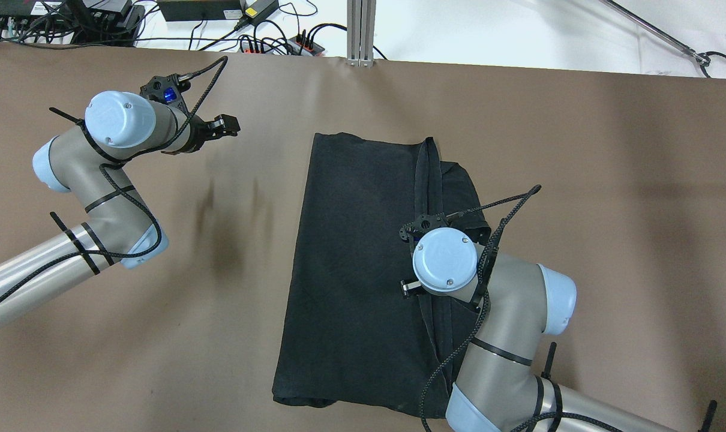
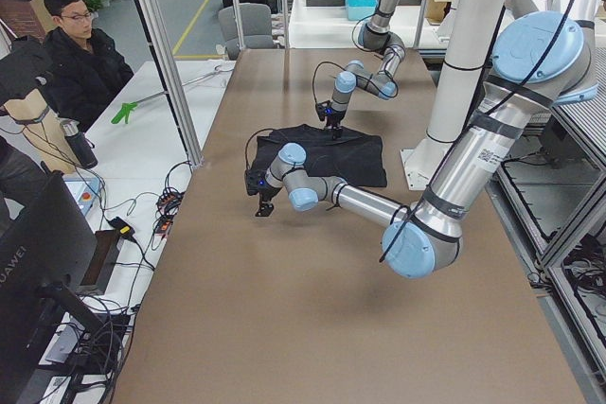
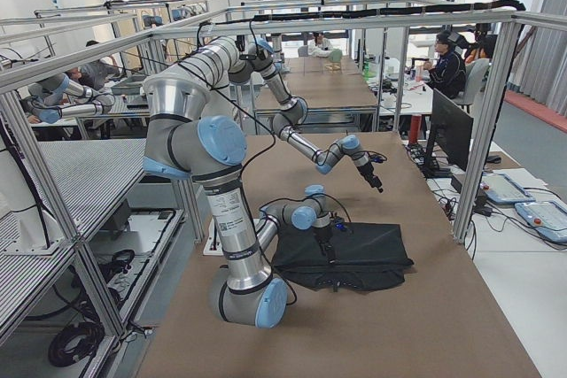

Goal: Fold clothes

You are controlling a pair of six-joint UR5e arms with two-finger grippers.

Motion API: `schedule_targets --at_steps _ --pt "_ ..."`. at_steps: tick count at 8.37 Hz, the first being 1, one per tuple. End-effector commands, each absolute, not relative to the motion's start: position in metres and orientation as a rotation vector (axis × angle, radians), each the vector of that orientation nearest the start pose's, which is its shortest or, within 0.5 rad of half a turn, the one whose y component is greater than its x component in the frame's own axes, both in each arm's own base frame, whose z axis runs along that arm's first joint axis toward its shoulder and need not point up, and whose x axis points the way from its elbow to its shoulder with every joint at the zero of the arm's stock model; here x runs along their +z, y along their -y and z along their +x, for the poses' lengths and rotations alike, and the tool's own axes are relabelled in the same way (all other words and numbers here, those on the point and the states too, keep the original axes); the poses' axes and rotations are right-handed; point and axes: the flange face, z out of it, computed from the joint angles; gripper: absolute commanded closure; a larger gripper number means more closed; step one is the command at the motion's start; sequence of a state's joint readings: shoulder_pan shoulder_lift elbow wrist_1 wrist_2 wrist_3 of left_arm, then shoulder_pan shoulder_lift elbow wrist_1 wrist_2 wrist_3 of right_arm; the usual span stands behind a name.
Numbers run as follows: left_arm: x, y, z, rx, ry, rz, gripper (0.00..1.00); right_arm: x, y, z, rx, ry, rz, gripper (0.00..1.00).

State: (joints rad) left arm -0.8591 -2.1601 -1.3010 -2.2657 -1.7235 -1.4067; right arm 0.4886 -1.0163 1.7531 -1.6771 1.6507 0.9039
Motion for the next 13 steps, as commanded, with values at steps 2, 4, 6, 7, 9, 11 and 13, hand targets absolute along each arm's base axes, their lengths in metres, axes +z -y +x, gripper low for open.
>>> schedule_targets --at_steps 2,4,6,7,9,11,13 --pt "0.362 0.641 0.396 -0.558 -0.963 0.378 0.06 0.291 0.408 -0.543 -0.192 0.578 0.262 0.06" --pt "0.364 0.641 0.395 -0.559 -0.96 0.378 0.06 0.295 0.406 -0.543 -0.206 0.572 0.257 0.06" --pt "0.365 0.641 0.395 -0.561 -0.958 0.378 0.06 0.312 0.404 -0.537 -0.216 0.553 0.248 0.06" --pt "0.364 0.641 0.395 -0.56 -0.959 0.379 0.06 0.315 0.405 -0.536 -0.243 0.546 0.256 0.06" --pt "0.366 0.641 0.395 -0.561 -0.957 0.377 0.06 0.321 0.405 -0.528 -0.256 0.541 0.26 0.06" --pt "0.37 0.64 0.394 -0.562 -0.953 0.375 0.06 0.328 0.407 -0.499 -0.299 0.539 0.279 0.06" --pt "0.371 0.641 0.392 -0.574 -0.943 0.391 0.06 0.333 0.416 -0.491 -0.29 0.528 0.281 0.06"
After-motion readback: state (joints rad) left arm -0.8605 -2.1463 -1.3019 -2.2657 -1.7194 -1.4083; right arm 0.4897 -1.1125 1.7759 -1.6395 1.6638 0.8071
